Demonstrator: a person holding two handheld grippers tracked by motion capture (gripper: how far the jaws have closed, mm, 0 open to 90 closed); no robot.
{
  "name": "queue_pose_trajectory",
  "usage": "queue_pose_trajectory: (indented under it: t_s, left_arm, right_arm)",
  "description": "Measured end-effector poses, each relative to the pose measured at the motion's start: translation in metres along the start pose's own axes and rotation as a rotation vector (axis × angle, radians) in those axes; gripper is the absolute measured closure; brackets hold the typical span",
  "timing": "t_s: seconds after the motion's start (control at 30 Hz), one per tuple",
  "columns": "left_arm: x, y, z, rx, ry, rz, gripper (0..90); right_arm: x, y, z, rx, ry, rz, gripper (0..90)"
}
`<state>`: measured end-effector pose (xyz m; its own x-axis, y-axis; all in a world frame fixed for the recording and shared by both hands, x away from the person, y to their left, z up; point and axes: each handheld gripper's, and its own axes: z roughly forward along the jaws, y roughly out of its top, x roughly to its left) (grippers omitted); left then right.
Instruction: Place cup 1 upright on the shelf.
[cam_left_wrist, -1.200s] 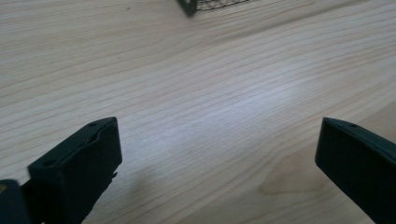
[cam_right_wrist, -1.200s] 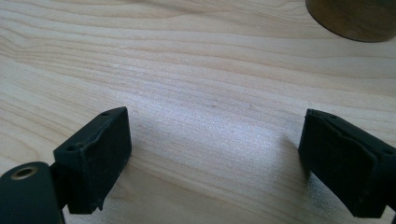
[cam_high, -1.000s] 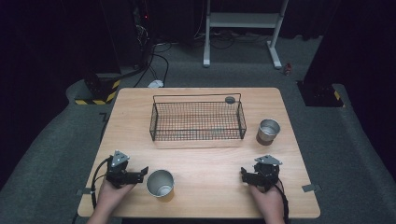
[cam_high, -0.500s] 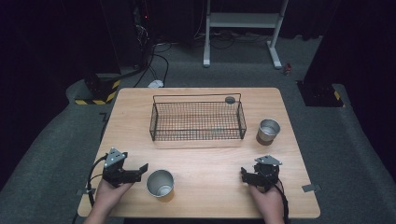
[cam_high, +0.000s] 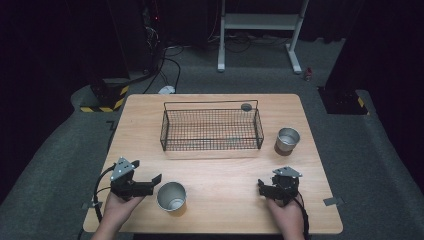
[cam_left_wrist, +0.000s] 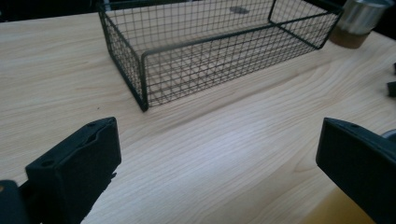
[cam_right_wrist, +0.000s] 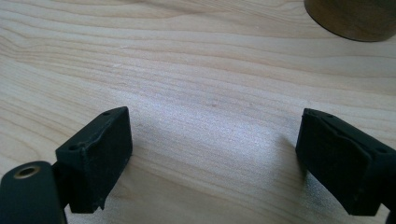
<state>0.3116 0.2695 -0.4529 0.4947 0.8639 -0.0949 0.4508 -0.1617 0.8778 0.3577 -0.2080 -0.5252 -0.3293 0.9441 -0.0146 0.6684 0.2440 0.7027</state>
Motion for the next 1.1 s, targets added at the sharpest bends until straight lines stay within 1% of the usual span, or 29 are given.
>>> queue_pose_trajectory:
  t_s: [0.03,0.07,0.17,0.2,0.23,0.27,0.3,0.37,0.4,0.43,0.47,0.5,0.53,0.57,0.63,0.67,0.7,0.73,0.8,0.83,0.9,0.93,0.97,1.1]
  left_arm:
    - [-0.004,0.003,-0.003,-0.013,-0.011,0.000,0.5]
    - [-0.004,0.003,-0.003,-0.013,-0.011,0.000,0.5]
    - [-0.010,0.008,-0.008,-0.046,-0.051,0.006,0.5]
    - [-0.010,0.008,-0.008,-0.046,-0.051,0.006,0.6]
    - [-0.015,0.009,-0.010,-0.051,-0.072,0.010,0.5]
    - [-0.017,0.010,-0.011,-0.053,-0.087,0.018,0.5]
    - [-0.019,0.010,-0.011,-0.055,-0.101,0.018,0.6]
    - [-0.025,0.011,-0.013,-0.063,-0.118,0.018,0.5]
    - [-0.027,0.011,-0.013,-0.067,-0.130,0.024,0.6]
    - [-0.031,0.011,-0.014,-0.072,-0.133,0.025,0.5]
    - [-0.031,0.011,-0.014,-0.072,-0.133,0.025,0.5]
    - [-0.035,0.012,-0.015,-0.074,-0.163,0.036,0.6]
    - [-0.035,0.012,-0.015,-0.074,-0.163,0.036,0.5]
    - [-0.040,0.012,-0.015,-0.073,-0.188,0.039,0.5]
    - [-0.045,0.011,-0.014,-0.078,-0.209,0.041,0.5]
    - [-0.045,0.011,-0.014,-0.078,-0.209,0.041,0.5]
    - [-0.051,0.011,-0.012,-0.068,-0.220,0.057,0.5]
    - [-0.054,0.011,-0.011,-0.063,-0.220,0.063,0.4]
    - [-0.057,0.010,-0.009,-0.055,-0.217,0.087,0.0]
    - [-0.059,0.010,-0.008,-0.051,-0.220,0.090,0.0]
    - [-0.060,0.009,-0.008,-0.048,-0.221,0.094,0.0]
    - [-0.061,0.007,-0.007,-0.039,-0.225,0.110,0.0]
    - [-0.062,0.007,-0.006,-0.034,-0.224,0.117,0.0]
    - [-0.063,0.004,-0.006,-0.024,-0.233,0.131,0.0]
  right_arm:
    - [0.000,0.000,0.000,0.000,0.000,0.000,10.5]
    - [0.000,0.000,0.000,0.000,0.000,0.001,10.5]
    - [0.000,0.000,0.000,0.001,0.001,-0.001,10.5]
    - [0.000,0.000,0.000,0.001,0.002,-0.002,10.5]
    - [0.000,0.000,0.000,0.001,0.002,-0.002,10.5]
    - [0.000,0.000,0.000,-0.001,0.001,-0.004,10.5]
    - [0.000,0.000,0.000,0.001,0.002,-0.003,10.6]
    - [0.000,0.000,0.000,-0.001,0.001,-0.005,10.5]
    - [0.000,0.000,0.000,-0.001,0.001,-0.004,10.5]
    - [0.000,0.000,0.000,-0.001,0.001,-0.004,10.5]
    - [0.000,0.000,0.000,-0.001,0.001,-0.004,10.5]
    - [0.000,0.000,0.000,-0.001,0.001,-0.004,10.5]
    - [0.000,0.000,0.000,-0.001,0.001,-0.004,10.5]
    - [0.000,0.000,0.000,-0.002,0.001,-0.009,10.7]
    - [0.000,0.000,0.000,-0.003,0.002,-0.010,10.9]
    - [0.000,0.000,0.000,-0.003,0.002,-0.010,10.9]
    - [0.000,0.000,0.000,-0.003,0.002,-0.010,10.9]
    - [0.000,0.000,0.000,-0.002,0.002,-0.009,10.9]
    - [0.000,0.000,0.000,-0.002,0.002,-0.006,10.9]
    - [0.000,0.000,0.000,-0.002,0.002,-0.009,10.9]
    - [0.000,0.000,0.000,-0.002,0.002,-0.006,10.9]
    - [0.000,0.000,0.000,-0.002,0.002,-0.006,10.9]
    - [0.000,0.000,0.000,-0.001,0.002,-0.006,10.9]
    - [0.000,0.000,0.000,-0.002,0.002,-0.006,10.9]
